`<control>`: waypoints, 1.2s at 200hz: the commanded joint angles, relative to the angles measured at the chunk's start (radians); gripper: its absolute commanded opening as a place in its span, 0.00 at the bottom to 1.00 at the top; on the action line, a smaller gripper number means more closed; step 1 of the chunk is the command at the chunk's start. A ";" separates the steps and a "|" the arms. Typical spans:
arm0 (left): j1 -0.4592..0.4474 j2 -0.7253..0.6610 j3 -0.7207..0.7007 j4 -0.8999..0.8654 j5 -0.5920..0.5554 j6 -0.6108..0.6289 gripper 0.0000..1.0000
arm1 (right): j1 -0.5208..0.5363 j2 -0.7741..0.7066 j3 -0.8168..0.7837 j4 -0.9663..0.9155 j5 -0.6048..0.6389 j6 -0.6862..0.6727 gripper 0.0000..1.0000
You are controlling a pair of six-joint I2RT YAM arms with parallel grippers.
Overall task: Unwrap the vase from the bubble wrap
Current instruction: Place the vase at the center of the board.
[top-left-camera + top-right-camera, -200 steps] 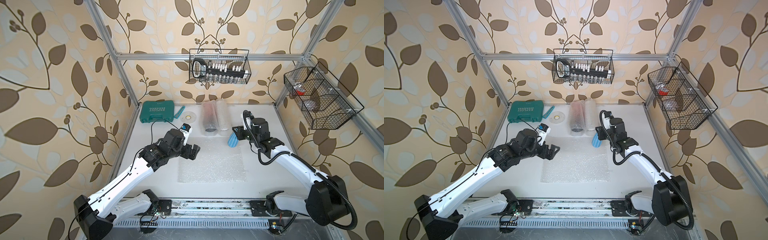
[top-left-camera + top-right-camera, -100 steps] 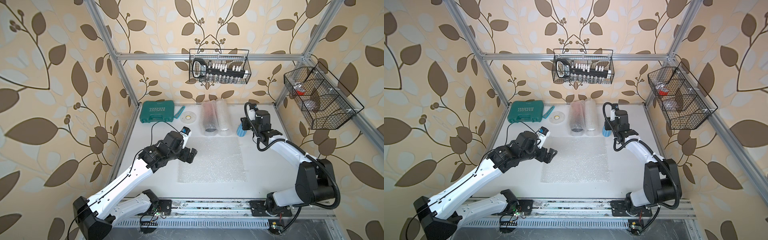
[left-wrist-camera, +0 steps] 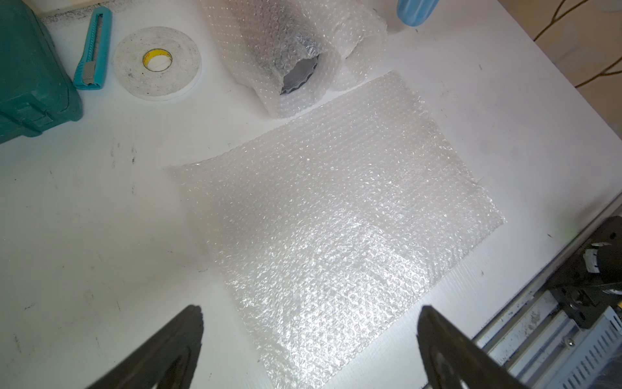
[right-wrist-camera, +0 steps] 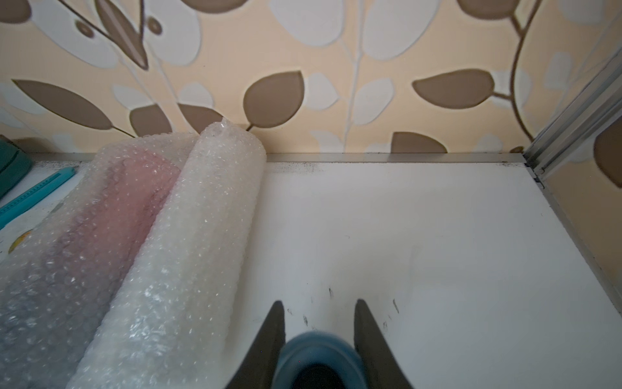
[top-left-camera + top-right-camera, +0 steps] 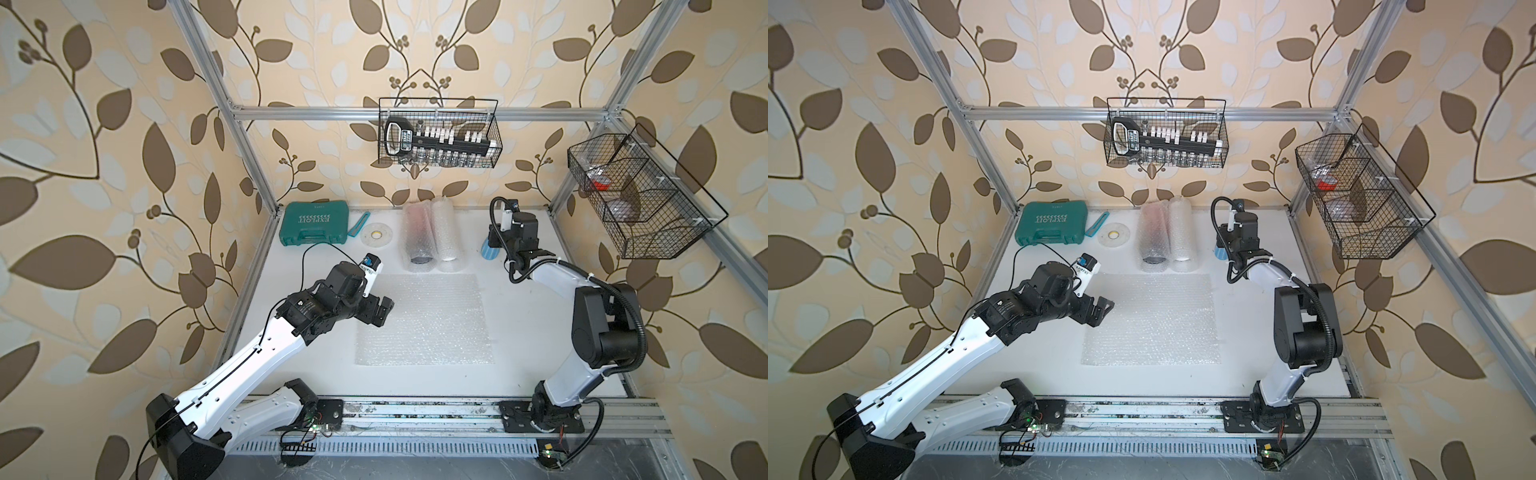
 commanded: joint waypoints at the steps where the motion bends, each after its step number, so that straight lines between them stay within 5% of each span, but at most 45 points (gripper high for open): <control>1: 0.010 -0.004 -0.007 0.002 0.015 0.013 0.99 | -0.015 0.033 0.058 0.110 0.031 0.004 0.13; 124: 0.022 -0.009 -0.006 0.003 0.036 0.018 0.99 | -0.054 0.303 0.286 0.140 0.080 0.042 0.12; 240: 0.026 -0.016 -0.006 0.005 0.049 0.020 0.99 | -0.056 0.385 0.325 0.143 0.078 0.044 0.20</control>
